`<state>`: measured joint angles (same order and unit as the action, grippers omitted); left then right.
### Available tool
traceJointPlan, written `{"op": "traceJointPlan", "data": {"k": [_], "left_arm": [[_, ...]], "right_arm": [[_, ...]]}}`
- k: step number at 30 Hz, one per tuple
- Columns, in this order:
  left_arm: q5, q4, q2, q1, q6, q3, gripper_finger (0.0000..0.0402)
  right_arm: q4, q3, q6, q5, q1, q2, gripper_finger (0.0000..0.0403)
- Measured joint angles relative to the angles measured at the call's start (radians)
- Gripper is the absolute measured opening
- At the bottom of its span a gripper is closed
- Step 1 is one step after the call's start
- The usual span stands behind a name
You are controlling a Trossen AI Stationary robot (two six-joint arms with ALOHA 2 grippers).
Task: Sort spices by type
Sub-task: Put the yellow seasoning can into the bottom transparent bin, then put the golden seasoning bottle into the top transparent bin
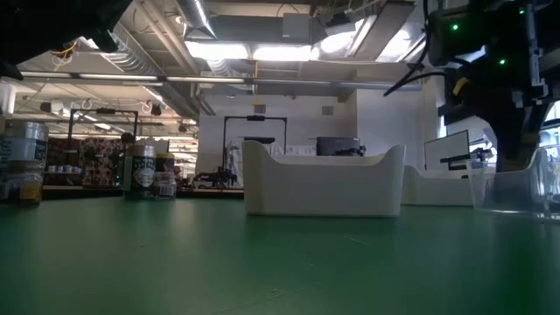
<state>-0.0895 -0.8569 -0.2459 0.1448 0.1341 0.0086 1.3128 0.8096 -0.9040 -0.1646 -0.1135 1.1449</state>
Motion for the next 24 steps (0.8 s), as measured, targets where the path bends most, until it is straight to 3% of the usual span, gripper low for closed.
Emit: {"op": "traceJointPlan", "data": {"k": [8, 14, 17, 20, 24], "left_arm": [[0.000, 0.001, 0.000, 0.000, 0.005, 0.000, 0.0000], [0.000, 0.004, 0.000, 0.000, 0.002, 0.000, 0.0000], [0.000, 0.009, 0.000, 0.000, -0.018, 0.000, 0.0000], [0.000, 0.013, 0.000, 0.000, -0.031, 0.000, 0.0013], [-0.061, 0.058, 0.000, 0.000, -0.063, 0.000, 0.0061]], "right_arm": [[0.026, 0.019, 0.020, 0.010, 0.000, -0.001, 0.0287], [0.202, 0.192, 0.021, 0.000, 0.003, -0.003, 0.0279], [0.194, 0.285, 0.028, -0.014, 0.005, -0.006, 0.0275], [0.098, 0.347, 0.057, -0.103, 0.055, -0.008, 0.0275], [-0.119, 0.347, 0.152, -0.287, 0.156, -0.008, 0.0275]]}}
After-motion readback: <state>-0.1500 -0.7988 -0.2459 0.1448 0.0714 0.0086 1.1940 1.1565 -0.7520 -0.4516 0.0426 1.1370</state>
